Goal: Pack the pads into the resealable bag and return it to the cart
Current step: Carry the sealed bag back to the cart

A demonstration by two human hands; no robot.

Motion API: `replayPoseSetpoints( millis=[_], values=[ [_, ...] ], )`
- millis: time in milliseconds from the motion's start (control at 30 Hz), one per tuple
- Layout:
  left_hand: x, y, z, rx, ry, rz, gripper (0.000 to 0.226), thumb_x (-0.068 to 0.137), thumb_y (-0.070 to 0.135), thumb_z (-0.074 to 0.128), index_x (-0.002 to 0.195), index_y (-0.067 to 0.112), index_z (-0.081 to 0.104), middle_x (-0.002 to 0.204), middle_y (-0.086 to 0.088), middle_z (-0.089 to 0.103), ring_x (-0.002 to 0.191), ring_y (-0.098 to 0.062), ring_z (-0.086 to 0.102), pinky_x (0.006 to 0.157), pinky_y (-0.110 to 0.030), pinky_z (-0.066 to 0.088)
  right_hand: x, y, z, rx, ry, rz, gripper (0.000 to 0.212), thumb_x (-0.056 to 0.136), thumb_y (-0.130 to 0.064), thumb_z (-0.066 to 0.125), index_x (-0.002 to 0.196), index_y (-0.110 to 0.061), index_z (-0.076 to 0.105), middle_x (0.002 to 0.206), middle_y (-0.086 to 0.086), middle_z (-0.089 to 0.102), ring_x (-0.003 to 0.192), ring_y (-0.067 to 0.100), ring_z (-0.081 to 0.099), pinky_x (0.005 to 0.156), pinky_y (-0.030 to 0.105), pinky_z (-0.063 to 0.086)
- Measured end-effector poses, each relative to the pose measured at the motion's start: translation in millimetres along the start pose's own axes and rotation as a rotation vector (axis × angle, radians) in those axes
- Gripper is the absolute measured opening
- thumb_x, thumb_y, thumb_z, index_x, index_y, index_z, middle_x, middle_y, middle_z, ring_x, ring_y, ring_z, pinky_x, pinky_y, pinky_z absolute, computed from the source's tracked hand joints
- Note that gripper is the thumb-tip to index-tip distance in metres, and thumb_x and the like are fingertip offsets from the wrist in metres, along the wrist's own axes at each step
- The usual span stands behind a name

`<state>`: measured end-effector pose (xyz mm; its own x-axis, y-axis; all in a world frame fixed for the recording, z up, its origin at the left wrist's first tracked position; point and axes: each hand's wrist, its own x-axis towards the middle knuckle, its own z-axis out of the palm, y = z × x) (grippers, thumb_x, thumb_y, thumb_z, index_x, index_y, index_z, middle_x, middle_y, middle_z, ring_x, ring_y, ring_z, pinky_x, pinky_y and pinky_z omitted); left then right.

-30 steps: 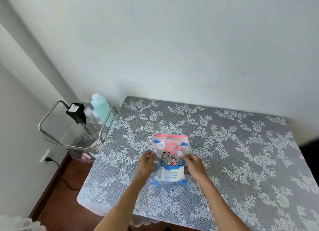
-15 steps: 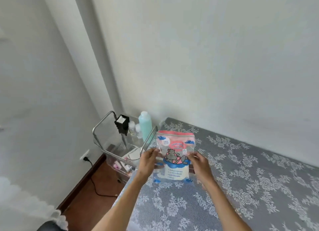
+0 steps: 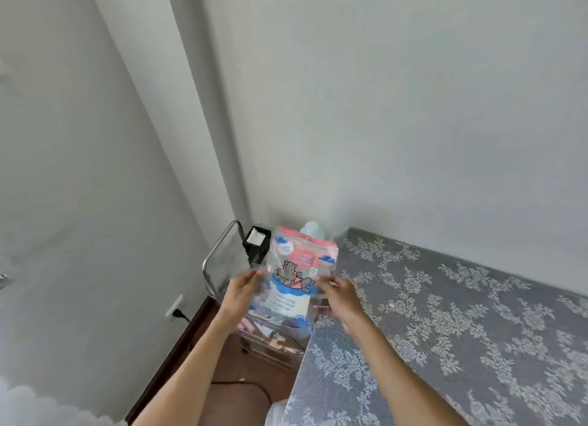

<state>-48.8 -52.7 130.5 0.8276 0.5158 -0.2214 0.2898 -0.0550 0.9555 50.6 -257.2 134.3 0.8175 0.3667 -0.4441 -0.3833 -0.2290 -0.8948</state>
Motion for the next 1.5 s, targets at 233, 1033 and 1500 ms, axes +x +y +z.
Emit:
replayPoseSetpoints(
  millis=[233, 1033, 1500],
  values=[
    [63, -44, -42, 0.149, -0.029, -0.043, 0.015, 0.096, 0.005, 0.055, 0.101, 0.010, 0.068, 0.082, 0.000, 0.071, 0.066, -0.004, 0.065, 0.072, -0.026, 0.054, 62, 14, 72, 0.010, 0.134, 0.086, 0.016, 0.090, -0.019, 0.068, 0.105, -0.021, 0.062, 0.090, -0.004, 0.070, 0.064, 0.007, 0.070, 0.063, 0.029, 0.059],
    [166, -179, 2, 0.896, -0.133, -0.299, 0.026, 0.088, 0.033, 0.061, 0.114, 0.030, 0.064, 0.117, -0.006, 0.068, 0.108, -0.031, 0.063, 0.093, -0.038, 0.049, 173, 135, 108, -0.425, 0.326, 0.483, 0.044, 0.093, -0.013, 0.054, 0.134, 0.001, 0.045, 0.127, 0.018, 0.063, 0.101, 0.030, 0.065, 0.060, 0.025, 0.045],
    [116, -78, -14, 0.926, -0.069, 0.083, 0.028, 0.089, 0.041, 0.050, 0.106, 0.021, 0.060, 0.095, -0.004, 0.068, 0.090, -0.029, 0.066, 0.078, -0.038, 0.055, 110, 47, 126, -0.486, 0.057, 0.073, 0.062, 0.094, -0.019, 0.047, 0.151, -0.013, 0.025, 0.151, 0.014, 0.040, 0.119, 0.028, 0.055, 0.090, 0.037, 0.051]
  ],
)
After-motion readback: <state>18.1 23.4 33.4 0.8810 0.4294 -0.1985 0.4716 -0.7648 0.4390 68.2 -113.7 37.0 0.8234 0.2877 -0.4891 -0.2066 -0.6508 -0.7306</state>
